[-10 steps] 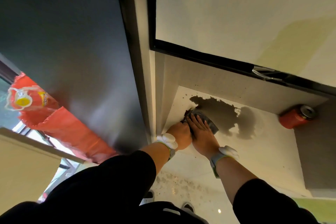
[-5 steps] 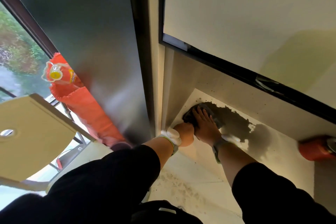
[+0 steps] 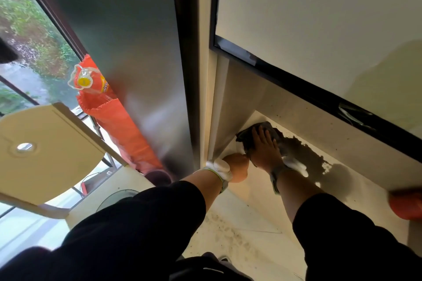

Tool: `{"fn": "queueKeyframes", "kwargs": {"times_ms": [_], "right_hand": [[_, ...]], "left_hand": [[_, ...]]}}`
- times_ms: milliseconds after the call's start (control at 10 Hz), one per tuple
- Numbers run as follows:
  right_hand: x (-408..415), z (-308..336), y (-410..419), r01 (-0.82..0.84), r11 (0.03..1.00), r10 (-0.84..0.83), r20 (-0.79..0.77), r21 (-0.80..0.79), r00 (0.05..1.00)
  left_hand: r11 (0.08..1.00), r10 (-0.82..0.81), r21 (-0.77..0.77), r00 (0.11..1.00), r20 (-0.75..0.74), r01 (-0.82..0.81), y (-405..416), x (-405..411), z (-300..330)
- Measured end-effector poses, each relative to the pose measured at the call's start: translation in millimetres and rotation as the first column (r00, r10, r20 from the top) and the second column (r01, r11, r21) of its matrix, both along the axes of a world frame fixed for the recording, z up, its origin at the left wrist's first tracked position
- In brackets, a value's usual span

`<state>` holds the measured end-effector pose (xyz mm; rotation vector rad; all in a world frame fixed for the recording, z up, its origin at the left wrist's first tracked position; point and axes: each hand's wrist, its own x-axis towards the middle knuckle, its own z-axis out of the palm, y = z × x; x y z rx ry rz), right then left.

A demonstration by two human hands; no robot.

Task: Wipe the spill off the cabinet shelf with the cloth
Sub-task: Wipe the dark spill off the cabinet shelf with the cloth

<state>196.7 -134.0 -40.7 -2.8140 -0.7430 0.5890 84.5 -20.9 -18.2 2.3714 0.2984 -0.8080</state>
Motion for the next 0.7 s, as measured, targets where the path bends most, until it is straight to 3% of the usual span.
{"fn": "queueKeyframes", "kwargs": {"times_ms": [100,400,700], "right_hand": [[-19,1,-9,0.038,0.998,-0.042,0.068,0.053,0.997],[-54,0,-18,0.113,0.992,-0.118,0.11,0.049,0.987],[-106,-3,-31,0.3,0.952,-0.305,0.167,0.051,0.938]], "left_hand": [[1.0,-0.001,-0.029,0.992,0.13,0.005,6,-1,-14],[0.997,-0.009,-0.07,0.963,0.269,0.028,11,9,6],[0.984,-0.176,0.077,0.928,0.329,0.159,3,2,8]]}}
